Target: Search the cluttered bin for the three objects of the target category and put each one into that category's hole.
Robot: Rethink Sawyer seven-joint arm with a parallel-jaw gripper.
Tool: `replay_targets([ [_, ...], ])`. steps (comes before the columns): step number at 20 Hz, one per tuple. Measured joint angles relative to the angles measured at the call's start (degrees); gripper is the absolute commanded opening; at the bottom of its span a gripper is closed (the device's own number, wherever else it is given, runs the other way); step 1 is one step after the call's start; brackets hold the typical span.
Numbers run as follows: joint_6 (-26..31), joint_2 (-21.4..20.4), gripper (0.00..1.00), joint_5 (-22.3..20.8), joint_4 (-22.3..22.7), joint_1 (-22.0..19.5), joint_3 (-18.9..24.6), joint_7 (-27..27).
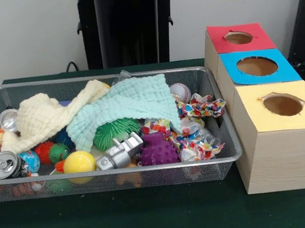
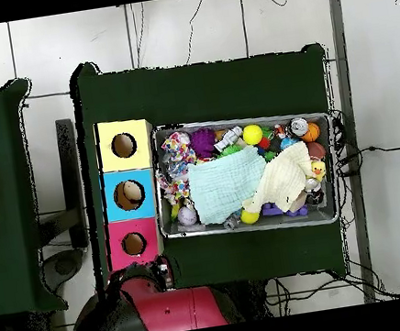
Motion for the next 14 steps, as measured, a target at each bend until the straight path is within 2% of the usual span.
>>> replay_targets([
  [14, 0.0, 1.7, 1.00, -0.2, -0.6, -5.1, 0.6, 0.0],
])
